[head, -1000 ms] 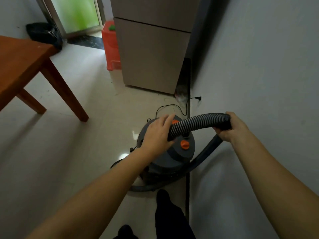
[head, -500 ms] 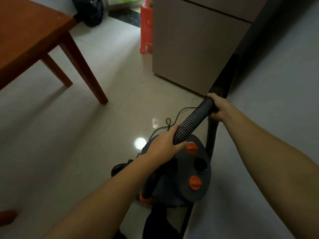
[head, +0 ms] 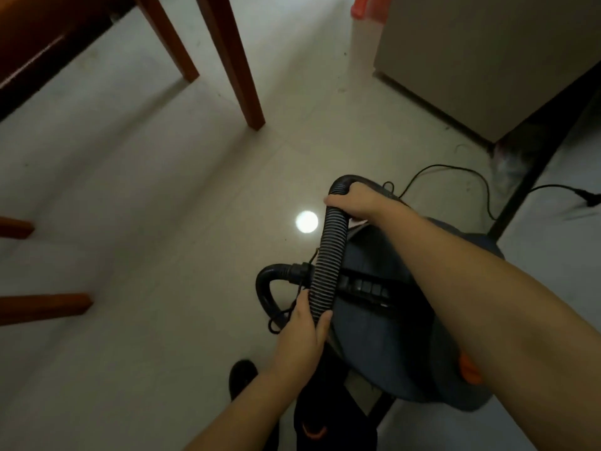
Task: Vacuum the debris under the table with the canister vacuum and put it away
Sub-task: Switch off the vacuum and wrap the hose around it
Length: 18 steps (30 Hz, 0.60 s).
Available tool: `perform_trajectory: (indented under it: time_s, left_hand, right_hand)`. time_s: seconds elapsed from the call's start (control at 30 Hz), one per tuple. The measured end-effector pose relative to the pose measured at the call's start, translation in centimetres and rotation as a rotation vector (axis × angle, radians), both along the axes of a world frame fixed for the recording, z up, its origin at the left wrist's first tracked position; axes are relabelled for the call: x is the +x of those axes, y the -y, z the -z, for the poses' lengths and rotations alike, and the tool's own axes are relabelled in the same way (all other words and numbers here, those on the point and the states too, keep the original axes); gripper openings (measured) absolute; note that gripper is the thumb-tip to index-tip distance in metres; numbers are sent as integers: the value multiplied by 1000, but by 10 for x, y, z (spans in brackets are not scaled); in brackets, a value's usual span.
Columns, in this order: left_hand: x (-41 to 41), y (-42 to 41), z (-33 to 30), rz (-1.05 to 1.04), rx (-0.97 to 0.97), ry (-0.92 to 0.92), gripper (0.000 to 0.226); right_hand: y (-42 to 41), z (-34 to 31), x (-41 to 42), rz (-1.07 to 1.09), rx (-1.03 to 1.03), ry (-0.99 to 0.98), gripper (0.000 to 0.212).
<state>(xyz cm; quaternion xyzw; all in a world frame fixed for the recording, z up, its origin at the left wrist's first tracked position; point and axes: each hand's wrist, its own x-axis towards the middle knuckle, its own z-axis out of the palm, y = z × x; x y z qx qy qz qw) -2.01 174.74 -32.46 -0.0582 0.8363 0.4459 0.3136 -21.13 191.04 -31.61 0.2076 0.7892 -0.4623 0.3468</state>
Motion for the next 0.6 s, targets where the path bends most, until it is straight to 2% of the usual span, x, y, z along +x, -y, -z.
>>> perform_trajectory:
  time_s: [0.13, 0.2, 0.27, 0.33, 0.43, 0.6]
  left_hand:
    - [1, 7, 35, -4, -30, 116, 41]
    - [0, 10, 46, -7, -47, 176, 35]
    - [-4, 12, 54, 15, -82, 214, 29]
    - [-9, 14, 58, 64, -121, 236, 28]
    - [-18, 15, 59, 109, -146, 289, 33]
    - [-47, 3, 63, 156, -317, 204, 43]
  right_hand:
    - [16, 27, 5, -182, 267, -37, 63]
    - [24, 33, 12, -474, 477, 74, 87]
    - [31, 34, 24, -805, 565, 148, 89]
    - [38, 29, 35, -982, 609, 187, 93]
    - [50, 21, 43, -1092, 701, 196, 96]
    - [59, 32, 42, -1104, 714, 197, 95]
